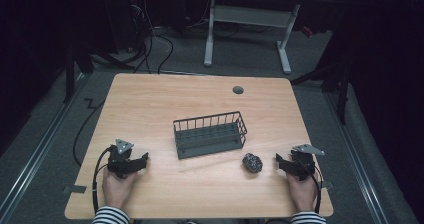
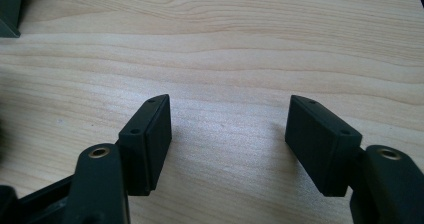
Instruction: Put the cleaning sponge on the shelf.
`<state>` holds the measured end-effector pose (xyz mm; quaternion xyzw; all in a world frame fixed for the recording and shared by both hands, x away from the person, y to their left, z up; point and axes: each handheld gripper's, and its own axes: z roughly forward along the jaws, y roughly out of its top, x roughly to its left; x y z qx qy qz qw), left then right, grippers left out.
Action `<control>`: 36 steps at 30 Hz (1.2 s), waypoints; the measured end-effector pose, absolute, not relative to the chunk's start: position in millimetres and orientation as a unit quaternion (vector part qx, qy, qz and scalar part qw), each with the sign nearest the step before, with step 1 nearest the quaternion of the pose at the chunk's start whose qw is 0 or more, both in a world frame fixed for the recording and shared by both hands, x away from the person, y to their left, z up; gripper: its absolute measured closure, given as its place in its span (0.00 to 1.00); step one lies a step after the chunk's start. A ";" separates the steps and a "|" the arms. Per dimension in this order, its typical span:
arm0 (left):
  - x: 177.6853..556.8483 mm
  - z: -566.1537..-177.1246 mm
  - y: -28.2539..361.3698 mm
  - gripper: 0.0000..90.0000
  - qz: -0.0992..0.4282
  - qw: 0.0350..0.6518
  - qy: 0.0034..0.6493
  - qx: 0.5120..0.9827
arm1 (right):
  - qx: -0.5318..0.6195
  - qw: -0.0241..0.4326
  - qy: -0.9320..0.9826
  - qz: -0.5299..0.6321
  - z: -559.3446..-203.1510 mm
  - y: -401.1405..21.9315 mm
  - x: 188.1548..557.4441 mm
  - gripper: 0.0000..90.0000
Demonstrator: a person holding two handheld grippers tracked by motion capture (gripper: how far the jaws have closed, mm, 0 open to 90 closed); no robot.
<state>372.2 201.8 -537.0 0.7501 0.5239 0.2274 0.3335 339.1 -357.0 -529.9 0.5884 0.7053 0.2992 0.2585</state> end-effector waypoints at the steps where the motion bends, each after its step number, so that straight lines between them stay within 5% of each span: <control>1: 371.4 -537.0 201.9 0.27 0.227 0.334 0.524 0.750 | 0.591 0.247 0.702 0.311 -529.6 -359.5 339.7 0.34; 22: 370.8 -537.1 201.1 0.24 0.221 0.335 0.516 0.757 | 0.574 0.248 0.719 0.303 -528.9 -354.1 341.6 0.39; 36: 371.1 -537.2 201.3 0.25 0.220 0.337 0.518 0.755 | 0.484 0.211 0.759 0.381 -485.9 -325.5 306.8 0.36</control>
